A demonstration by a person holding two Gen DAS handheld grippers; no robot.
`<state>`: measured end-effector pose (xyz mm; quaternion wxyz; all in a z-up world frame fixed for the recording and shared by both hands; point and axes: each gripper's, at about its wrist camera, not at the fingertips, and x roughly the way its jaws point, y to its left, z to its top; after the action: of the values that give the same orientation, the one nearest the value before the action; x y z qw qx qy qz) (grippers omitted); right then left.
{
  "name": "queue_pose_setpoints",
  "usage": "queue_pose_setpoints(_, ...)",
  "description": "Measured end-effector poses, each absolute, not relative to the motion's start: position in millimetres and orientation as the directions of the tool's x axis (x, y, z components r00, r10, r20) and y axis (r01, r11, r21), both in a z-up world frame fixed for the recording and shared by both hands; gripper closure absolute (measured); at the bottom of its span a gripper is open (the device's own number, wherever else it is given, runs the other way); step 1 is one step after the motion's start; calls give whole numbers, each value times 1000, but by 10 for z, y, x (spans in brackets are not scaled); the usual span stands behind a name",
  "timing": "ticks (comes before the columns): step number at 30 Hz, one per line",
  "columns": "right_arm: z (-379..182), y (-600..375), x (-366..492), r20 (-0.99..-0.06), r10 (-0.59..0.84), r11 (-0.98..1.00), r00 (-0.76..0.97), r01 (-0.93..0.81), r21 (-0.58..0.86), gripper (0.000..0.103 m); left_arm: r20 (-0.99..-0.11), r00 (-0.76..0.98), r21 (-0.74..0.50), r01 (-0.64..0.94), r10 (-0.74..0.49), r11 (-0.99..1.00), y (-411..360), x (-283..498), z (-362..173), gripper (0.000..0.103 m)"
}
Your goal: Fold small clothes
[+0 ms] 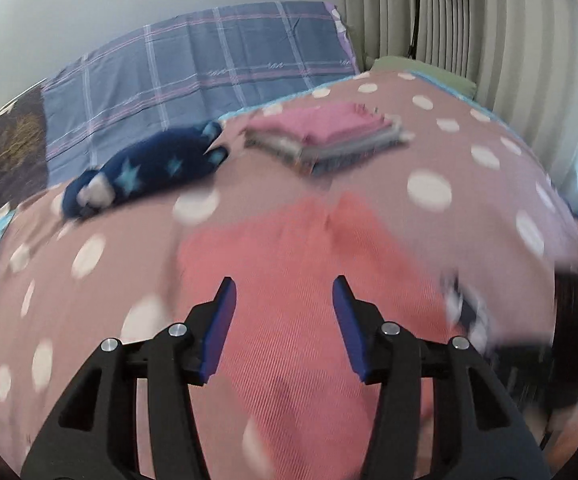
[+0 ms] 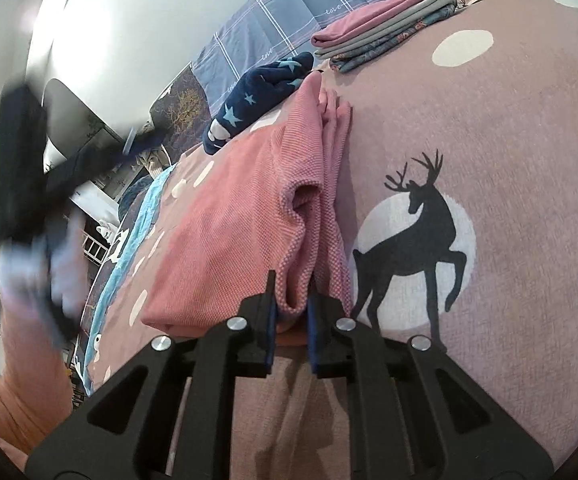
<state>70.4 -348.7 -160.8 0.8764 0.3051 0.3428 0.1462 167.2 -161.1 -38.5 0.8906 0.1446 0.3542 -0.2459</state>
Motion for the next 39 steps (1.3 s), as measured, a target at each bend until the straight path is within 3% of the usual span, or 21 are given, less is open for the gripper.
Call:
queue_pose_setpoints(4,-1616,-3497,715,-519,460,775,720,-41,631,91,-737,585,51,549,-340,834,-1148,1162,-757,50)
queue_pose_setpoints(10,-1604,-3479,762,-534,442,785,721,-22,620,91,-775,539,35,559,-330,829,-1077,954,-1148,50)
queue_pose_setpoints(17,-1325,-3420,687,-518,385,823,764,-31,567,94,-728,623,45,461,-287,886,-1167,1057,-1163,50)
queue_pose_setpoints(19,-1325,-3395,685,-529,374,831,762,-23,555,95,-721,663,134,419,-201,898,-1207,1065,-1212,48)
queue_pose_setpoints(26,-1578,-3602,660,-613,286,829,736,131,544,97,-751,632,108,401,-189,910,-961,975,-1241,48)
queue_pose_setpoints(27,-1578,-3609,640,-620,276,840,735,129,527,97,-753,629,107,407,-193,907,-958,951,-1230,51)
queue_pose_setpoints(31,-1425,-3626,548,-592,251,874,766,83,479,94,-762,555,-17,498,-333,867,-866,812,-1014,89)
queue_pose_setpoints(36,-1046,-3371,605,-502,321,904,803,-102,415,90,-657,589,-96,554,-470,827,-957,856,-669,93)
queue_pose_setpoints(39,-1029,-3143,780,-509,361,906,781,-166,388,88,-731,534,-108,525,-425,844,-1148,1065,-949,93)
